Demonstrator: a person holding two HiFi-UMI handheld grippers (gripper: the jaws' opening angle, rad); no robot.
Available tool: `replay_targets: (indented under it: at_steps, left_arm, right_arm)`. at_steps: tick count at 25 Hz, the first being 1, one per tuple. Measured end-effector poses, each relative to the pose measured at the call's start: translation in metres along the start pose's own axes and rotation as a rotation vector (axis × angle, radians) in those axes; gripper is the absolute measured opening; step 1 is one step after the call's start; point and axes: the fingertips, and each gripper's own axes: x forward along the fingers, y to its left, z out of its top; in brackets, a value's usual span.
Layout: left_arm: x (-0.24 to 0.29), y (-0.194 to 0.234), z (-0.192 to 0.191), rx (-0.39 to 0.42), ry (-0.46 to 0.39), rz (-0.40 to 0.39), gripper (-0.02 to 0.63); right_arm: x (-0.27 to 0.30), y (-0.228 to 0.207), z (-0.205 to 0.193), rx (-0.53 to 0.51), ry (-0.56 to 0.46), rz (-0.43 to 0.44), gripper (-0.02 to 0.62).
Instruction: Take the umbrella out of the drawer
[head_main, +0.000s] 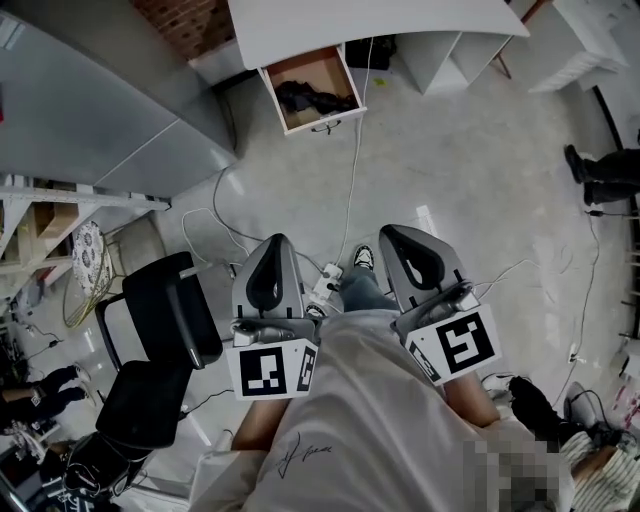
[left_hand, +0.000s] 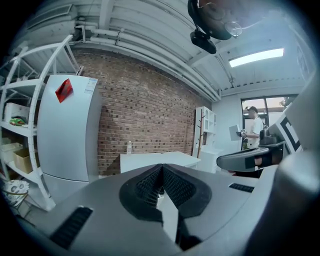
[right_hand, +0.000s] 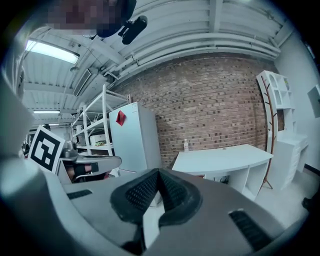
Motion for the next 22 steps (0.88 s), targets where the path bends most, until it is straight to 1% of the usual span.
replay_targets:
  at_steps: [6, 10, 15, 18, 22]
  left_arm:
    - [0.047, -0.021, 0.012, 0.013, 0.003, 0.026, 0.017]
    - [0.069, -0.032, 0.016, 0.019, 0.002, 0.048, 0.017]
    - [0.085, -0.038, 0.026, 0.027, -0.006, 0.064, 0.017]
    - [0.091, -0.038, 0.035, 0.040, -0.024, 0.072, 0.017]
    - [0.098, -0.033, 0.037, 0.043, -0.031, 0.079, 0.017]
  right_arm:
    - [0.020, -0.043, 0.008, 0.006, 0.013, 0.065, 0.014]
    - [0.027, -0.064, 0.010, 0.021, 0.014, 0.102, 0.014]
    - [0.035, -0.080, 0.012, 0.025, 0.022, 0.132, 0.014]
    - [0.040, -0.086, 0.015, 0.023, 0.023, 0.137, 0.014]
    - [0.051, -0.089, 0.016, 0.015, 0.017, 0.143, 0.014]
